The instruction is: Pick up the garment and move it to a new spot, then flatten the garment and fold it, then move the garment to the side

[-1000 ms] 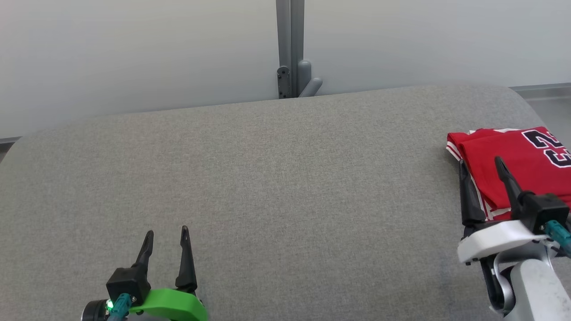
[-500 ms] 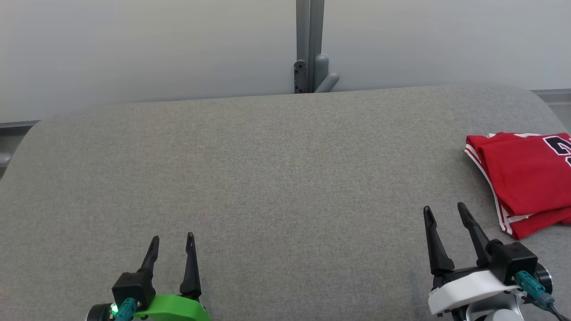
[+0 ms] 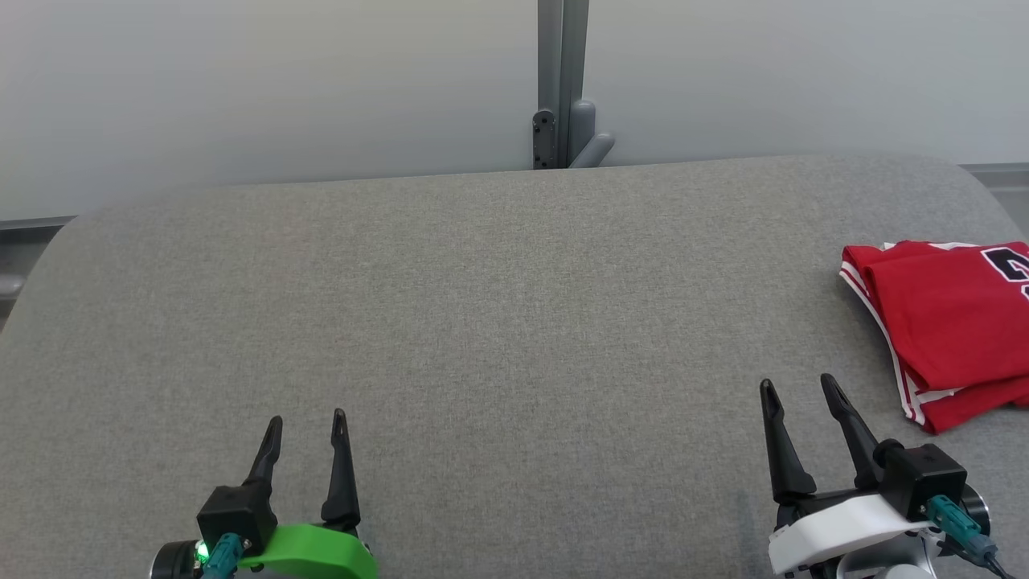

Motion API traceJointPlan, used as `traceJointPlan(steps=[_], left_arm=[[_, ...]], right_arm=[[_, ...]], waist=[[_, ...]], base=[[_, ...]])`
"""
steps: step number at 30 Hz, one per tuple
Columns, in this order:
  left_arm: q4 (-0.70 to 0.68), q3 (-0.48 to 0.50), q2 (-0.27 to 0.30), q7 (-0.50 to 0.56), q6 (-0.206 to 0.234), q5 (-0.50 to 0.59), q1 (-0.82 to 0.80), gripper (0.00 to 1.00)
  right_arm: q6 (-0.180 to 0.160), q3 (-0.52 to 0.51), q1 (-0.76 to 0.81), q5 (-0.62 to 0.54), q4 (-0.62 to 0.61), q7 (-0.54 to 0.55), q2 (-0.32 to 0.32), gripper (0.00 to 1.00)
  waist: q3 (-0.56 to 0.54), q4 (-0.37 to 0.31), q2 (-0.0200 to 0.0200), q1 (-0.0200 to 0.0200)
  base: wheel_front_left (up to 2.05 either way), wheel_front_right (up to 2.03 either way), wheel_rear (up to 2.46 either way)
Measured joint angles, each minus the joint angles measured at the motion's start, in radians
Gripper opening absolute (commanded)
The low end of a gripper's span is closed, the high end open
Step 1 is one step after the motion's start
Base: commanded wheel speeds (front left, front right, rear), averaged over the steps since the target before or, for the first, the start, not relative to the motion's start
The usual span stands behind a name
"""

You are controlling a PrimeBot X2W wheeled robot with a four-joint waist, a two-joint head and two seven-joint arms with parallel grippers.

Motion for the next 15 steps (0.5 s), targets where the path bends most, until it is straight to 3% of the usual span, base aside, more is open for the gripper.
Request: traceJointPlan(steps=[14, 15], left_arm=[[0.009, 0.005, -0.003, 0.000, 0.007, -0.007, 0.002, 1.00], [0.017, 0.004, -0.003, 0.002, 0.007, -0.007, 0.004, 0.00]], right_arm=[[0.000, -0.011, 0.000, -0.003, -0.010, 0.000, 0.000, 1.00], [0.000, -0.011, 0.001, -0.002, -0.002, 0.000, 0.000, 0.00]], waist=[[-0.005, 0.000, 0.0000, 0.0000], [-0.005, 0.000, 0.0000, 0.0000]], base=[[0.00, 0.00, 0.00], [0.00, 0.00, 0.00]])
